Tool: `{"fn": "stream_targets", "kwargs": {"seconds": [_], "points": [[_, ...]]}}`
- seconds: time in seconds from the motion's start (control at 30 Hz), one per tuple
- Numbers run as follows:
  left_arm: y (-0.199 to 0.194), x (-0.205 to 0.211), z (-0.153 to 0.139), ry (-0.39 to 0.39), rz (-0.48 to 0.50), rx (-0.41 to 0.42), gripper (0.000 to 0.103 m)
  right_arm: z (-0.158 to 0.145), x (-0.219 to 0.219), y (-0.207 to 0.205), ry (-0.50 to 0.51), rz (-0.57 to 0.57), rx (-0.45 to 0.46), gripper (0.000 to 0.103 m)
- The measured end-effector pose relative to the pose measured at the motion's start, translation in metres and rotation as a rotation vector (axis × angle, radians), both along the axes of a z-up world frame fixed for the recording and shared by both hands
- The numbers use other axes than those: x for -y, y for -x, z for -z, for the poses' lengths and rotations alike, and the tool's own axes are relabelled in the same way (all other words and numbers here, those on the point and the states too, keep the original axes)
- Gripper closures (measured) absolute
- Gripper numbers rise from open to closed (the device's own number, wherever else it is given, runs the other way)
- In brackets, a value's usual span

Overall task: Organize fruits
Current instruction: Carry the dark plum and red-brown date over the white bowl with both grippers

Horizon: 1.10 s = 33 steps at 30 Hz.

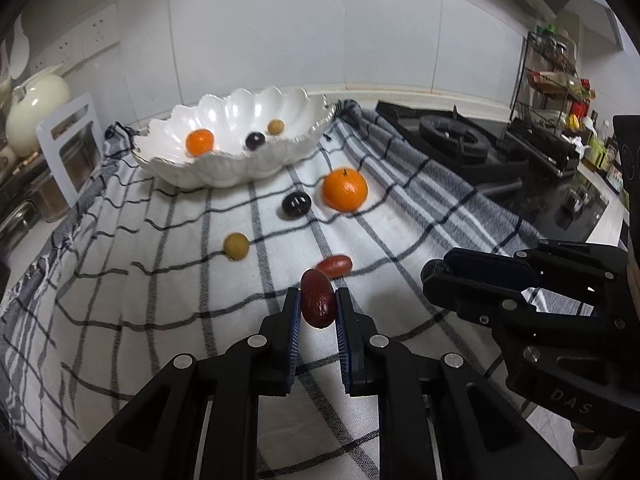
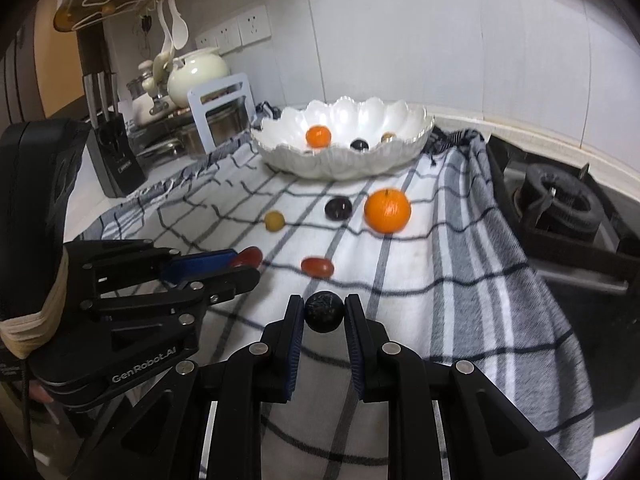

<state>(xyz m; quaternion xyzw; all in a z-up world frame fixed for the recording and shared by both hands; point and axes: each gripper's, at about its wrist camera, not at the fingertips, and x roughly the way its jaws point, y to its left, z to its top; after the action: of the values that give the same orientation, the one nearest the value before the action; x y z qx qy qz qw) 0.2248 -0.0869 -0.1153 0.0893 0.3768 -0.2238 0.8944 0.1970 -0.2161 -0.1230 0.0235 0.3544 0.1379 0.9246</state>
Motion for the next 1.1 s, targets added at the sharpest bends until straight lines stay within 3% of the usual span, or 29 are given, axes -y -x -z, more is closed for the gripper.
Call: {"fn": "stream_targets", "kwargs": {"seconds": [1.1], "points": [[-0.033, -0.045, -0.102, 0.082, -0.159, 0.254, 0.085, -0.098, -0.017, -0.054, -0.036, 0.036, 0.259, 0.081]]}}
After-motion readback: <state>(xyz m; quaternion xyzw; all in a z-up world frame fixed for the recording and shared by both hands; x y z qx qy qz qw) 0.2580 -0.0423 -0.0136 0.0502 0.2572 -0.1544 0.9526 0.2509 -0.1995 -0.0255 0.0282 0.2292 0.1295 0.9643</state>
